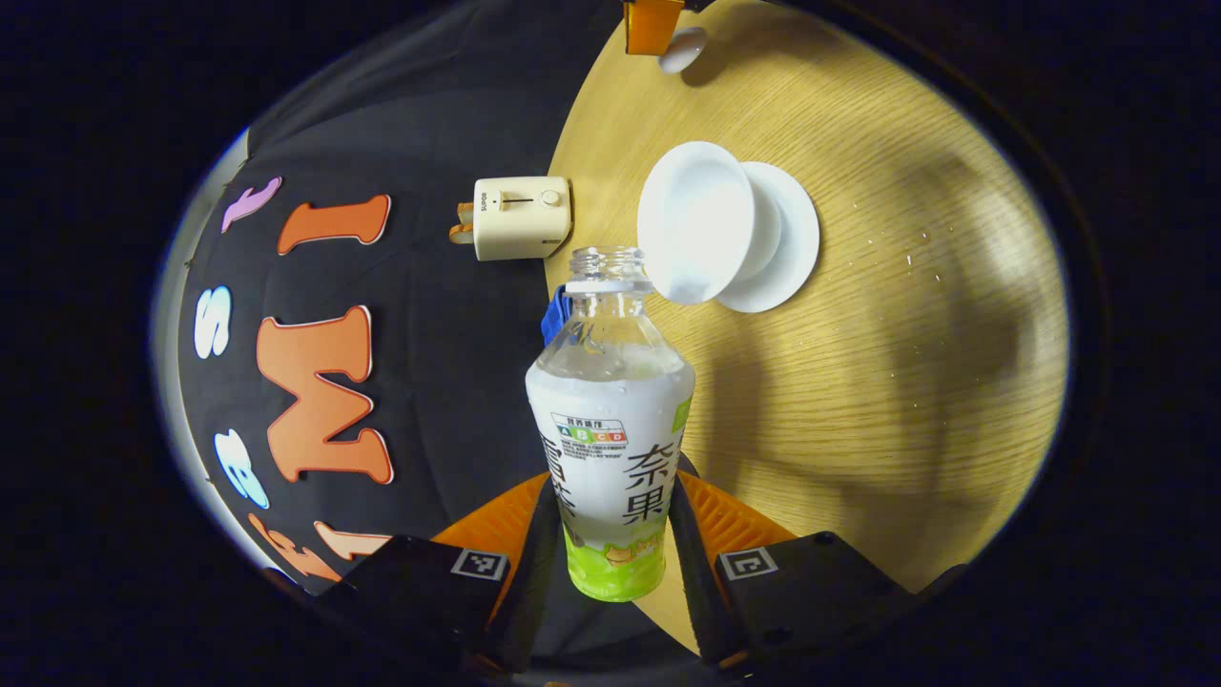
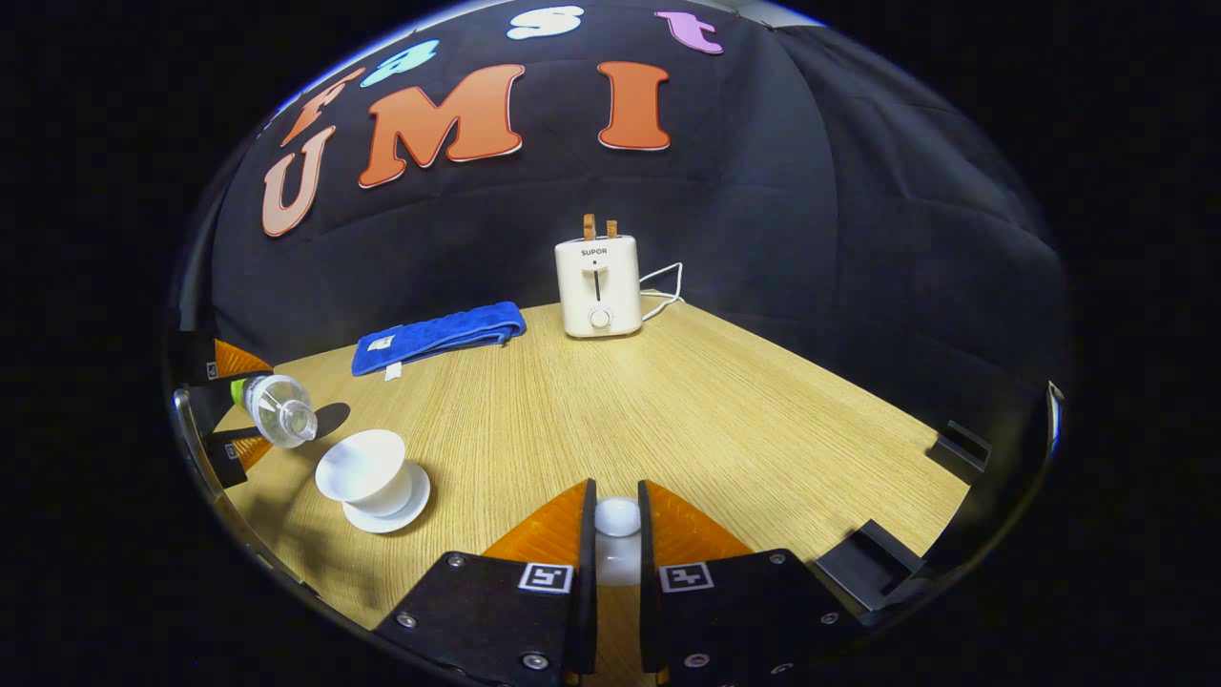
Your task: Open the teacup lid with one hand, grasp the water bottle and pour water into the teacup with the other hand; after pouring, place the water bottle on the coaster and then close the teacup lid.
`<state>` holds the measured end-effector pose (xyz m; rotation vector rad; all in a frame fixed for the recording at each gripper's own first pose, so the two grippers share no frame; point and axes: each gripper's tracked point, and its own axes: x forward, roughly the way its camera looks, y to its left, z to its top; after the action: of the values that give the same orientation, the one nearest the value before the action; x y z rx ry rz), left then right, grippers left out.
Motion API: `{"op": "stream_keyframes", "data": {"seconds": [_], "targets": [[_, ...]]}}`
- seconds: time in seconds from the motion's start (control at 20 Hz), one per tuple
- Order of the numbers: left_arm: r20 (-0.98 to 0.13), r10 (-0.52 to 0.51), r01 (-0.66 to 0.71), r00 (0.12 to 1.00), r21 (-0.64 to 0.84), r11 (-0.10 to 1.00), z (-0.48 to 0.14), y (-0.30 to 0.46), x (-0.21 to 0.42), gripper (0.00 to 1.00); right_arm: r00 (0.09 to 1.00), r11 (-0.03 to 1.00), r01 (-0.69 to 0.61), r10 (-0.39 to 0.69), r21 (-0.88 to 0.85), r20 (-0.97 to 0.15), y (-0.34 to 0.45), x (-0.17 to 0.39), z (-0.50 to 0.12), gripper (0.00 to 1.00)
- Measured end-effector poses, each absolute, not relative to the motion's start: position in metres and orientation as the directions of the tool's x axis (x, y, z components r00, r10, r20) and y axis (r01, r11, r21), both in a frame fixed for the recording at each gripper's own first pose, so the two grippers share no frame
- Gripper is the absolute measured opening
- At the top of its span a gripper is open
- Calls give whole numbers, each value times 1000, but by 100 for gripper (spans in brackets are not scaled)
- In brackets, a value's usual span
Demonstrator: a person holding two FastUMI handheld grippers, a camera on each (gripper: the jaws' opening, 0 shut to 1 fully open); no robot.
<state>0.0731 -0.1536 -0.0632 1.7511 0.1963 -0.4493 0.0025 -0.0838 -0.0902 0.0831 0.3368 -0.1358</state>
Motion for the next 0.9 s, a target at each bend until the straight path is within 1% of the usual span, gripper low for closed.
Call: {"op": "stream_keyframes", "data": {"seconds": [0.1,0.15,0.25,0.3,0.4,0.45,0.5,0.65,0.7,0.9], "targets": [[-401,-111,360,910,893,-271,-61,-157,73,66,935,988,143,-115,60,-335,-83,3,-90,18],[-397,-112,354,911,891,-285,-59,-159,73,64,935,988,141,-113,61,-336,-83,3,-91,18],[-397,-113,347,911,885,-310,-58,-162,75,66,935,988,140,-109,67,-338,-84,4,-93,19],[-398,-108,347,911,881,-321,-58,-163,76,64,934,988,139,-107,71,-341,-84,4,-94,19],[-403,-97,349,910,872,-344,-58,-161,78,64,932,988,139,-105,74,-348,-86,5,-96,19],[-408,-93,354,908,867,-352,-58,-161,79,68,931,988,138,-104,73,-350,-86,5,-97,19],[-414,-88,359,906,861,-361,-59,-162,80,64,931,988,137,-103,74,-350,-87,5,-97,19],[-420,-79,360,904,847,-391,-61,-161,81,66,931,988,133,-99,75,-352,-87,6,-99,19],[-422,-77,361,903,844,-397,-61,-163,82,64,930,988,133,-98,74,-355,-88,6,-99,19],[-437,-72,368,897,825,-429,-63,-164,82,64,929,988,135,-101,71,-357,-91,7,-100,18]]}}
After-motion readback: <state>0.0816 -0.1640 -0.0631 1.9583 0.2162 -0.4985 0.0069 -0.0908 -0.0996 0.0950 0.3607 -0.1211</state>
